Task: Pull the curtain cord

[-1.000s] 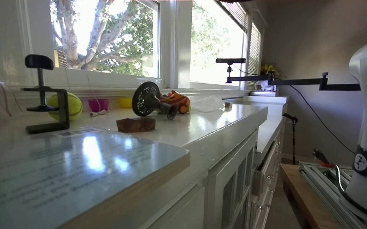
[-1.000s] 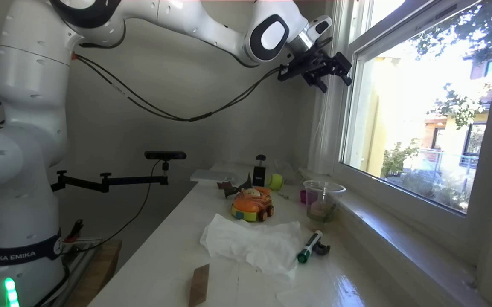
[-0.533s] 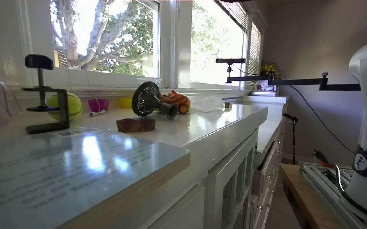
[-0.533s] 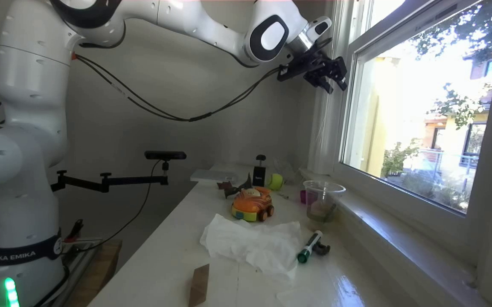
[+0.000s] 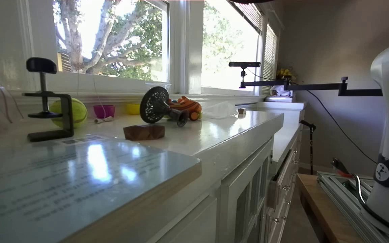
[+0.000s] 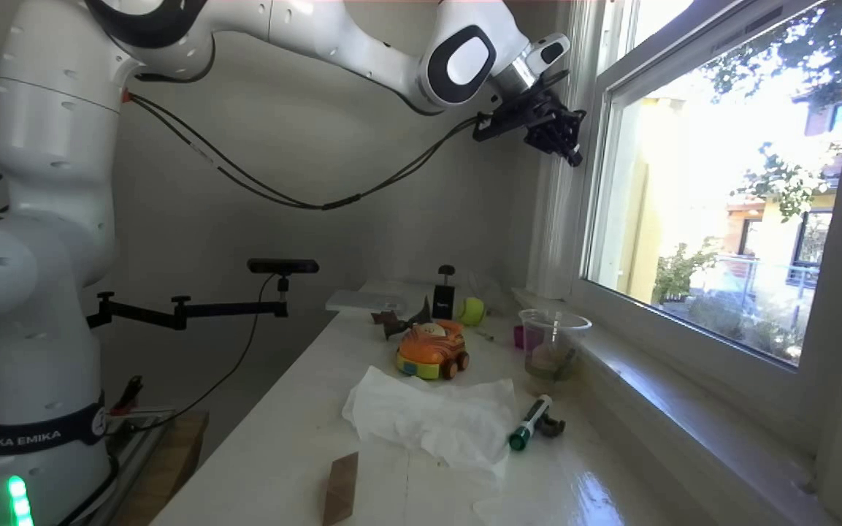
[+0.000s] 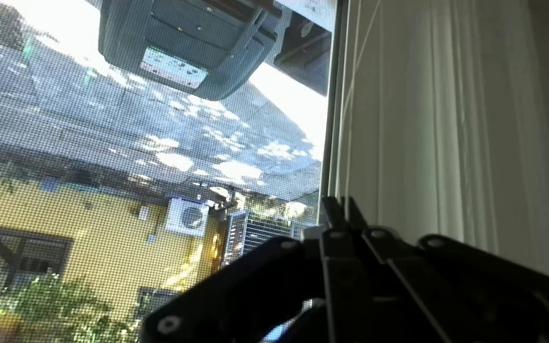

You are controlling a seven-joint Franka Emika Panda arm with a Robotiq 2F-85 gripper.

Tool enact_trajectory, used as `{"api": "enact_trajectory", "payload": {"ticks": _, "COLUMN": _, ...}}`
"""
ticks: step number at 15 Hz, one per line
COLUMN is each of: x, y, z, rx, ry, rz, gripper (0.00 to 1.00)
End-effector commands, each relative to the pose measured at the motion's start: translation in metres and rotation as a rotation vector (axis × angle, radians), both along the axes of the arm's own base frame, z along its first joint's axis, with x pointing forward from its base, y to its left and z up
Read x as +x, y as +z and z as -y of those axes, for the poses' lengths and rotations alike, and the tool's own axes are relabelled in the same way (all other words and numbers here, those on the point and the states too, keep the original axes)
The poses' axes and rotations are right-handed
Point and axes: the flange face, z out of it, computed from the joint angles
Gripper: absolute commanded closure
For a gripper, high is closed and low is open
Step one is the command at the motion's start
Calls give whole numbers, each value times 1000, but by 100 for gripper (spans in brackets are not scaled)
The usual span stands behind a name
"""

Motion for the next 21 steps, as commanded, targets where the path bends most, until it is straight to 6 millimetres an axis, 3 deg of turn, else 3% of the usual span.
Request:
{"api": "enact_trajectory", "payload": {"ticks": 1, "x": -5, "y": 5, "z": 1, "rx": -1, "ry": -9, "rz": -25, "gripper": 100}}
{"api": "enact_trajectory", "payload": {"ticks": 5, "x": -13, "y": -2, "z": -19, "rx": 2, "ry": 63, "rz": -48, "gripper": 100}}
{"api": "enact_trajectory", "payload": {"ticks": 17, "x": -41, "y": -11, "z": -109, "rx": 5, "ry": 395, "rz": -57, "gripper": 100}}
{"api": "enact_trajectory", "payload": {"ticks": 21, "x": -50, "y": -25, "z": -132, "rx": 14, "ry": 491, "rz": -78, "gripper": 100}}
